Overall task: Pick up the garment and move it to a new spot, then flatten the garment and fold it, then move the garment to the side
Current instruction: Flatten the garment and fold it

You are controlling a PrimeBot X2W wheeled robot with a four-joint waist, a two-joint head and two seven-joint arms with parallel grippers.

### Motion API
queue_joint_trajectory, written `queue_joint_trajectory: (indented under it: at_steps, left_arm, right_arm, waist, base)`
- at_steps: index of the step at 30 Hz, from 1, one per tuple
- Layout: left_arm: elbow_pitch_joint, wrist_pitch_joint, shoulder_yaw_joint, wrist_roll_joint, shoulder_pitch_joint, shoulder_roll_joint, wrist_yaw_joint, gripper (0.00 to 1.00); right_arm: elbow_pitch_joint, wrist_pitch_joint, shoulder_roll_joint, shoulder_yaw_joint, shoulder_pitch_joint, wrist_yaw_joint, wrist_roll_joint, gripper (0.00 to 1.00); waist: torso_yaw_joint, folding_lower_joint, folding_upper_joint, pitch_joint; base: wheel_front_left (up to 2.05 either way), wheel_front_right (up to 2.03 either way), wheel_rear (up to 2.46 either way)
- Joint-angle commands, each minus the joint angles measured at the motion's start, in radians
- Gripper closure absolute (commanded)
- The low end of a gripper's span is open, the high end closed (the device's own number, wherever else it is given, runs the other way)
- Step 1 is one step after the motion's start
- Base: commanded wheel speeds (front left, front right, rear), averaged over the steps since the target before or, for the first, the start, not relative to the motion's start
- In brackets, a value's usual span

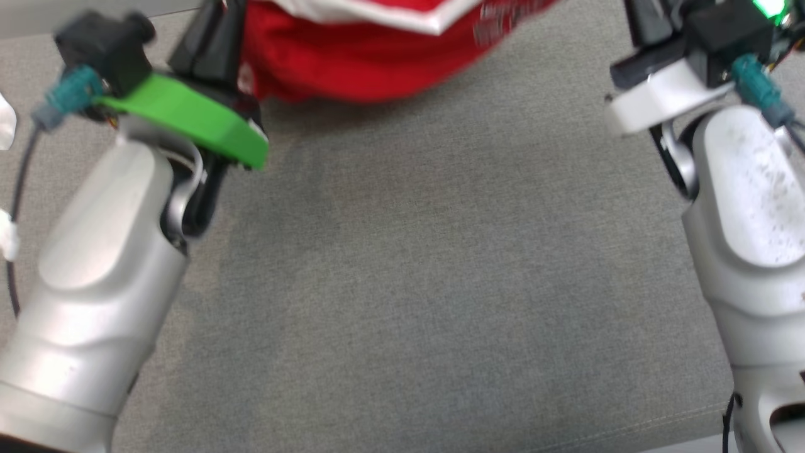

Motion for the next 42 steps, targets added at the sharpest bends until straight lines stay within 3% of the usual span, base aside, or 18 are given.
queue_joint_trajectory:
  at_steps: [1, 6, 16, 23, 28, 34, 42]
  left_arm:
    - [-0.015, -0.009, 0.007, 0.002, 0.037, -0.002, -0.006, 1.00]
    - [-0.125, -0.007, 0.034, 0.048, 0.212, -0.025, -0.007, 1.00]
    - [-0.366, -0.008, 0.067, 0.103, 0.523, -0.008, -0.007, 1.00]
    - [-0.501, -0.007, 0.109, 0.085, 0.737, -0.038, 0.000, 1.00]
    - [-0.527, -0.006, 0.104, 0.060, 0.837, -0.066, 0.016, 1.00]
    - [-0.450, -0.003, 0.079, 0.037, 0.857, -0.128, 0.029, 1.00]
    - [-0.322, -0.007, 0.123, -0.046, 0.764, -0.228, 0.018, 1.00]
  right_arm:
    - [-0.007, -0.007, -0.006, 0.001, 0.035, -0.001, 0.008, 1.00]
    - [-0.073, -0.009, -0.005, -0.010, 0.203, -0.001, 0.044, 1.00]
    - [-0.293, -0.004, 0.002, -0.066, 0.576, -0.001, 0.070, 1.00]
    - [-0.556, 0.098, 0.001, -0.127, 0.791, -0.001, 0.052, 1.00]
    - [-0.657, 0.168, -0.006, -0.159, 0.864, -0.001, 0.041, 1.00]
    - [-0.566, 0.215, -0.046, -0.147, 0.802, -0.001, 0.047, 1.00]
    - [-0.341, 0.223, -0.144, -0.066, 0.533, -0.001, 0.063, 1.00]
  waist:
    - [0.003, -0.0001, 0.0000, -0.005]
    - [0.014, -0.0001, 0.0000, -0.039]
    - [0.004, -0.0001, 0.0000, -0.170]
    - [0.002, -0.0001, 0.0000, -0.236]
    - [0.025, -0.0001, 0.0000, -0.222]
    - [0.083, -0.0001, 0.0000, -0.154]
    - [0.170, -0.0001, 0.0000, -0.044]
  base:
    - [0.00, 0.00, 0.00]
    - [0.00, 0.00, 0.00]
    - [0.00, 0.00, 0.00]
    - [0.00, 0.00, 0.00]
    - [0.00, 0.00, 0.00]
    - [0.00, 0.00, 0.00]
    - [0.00, 0.00, 0.00]
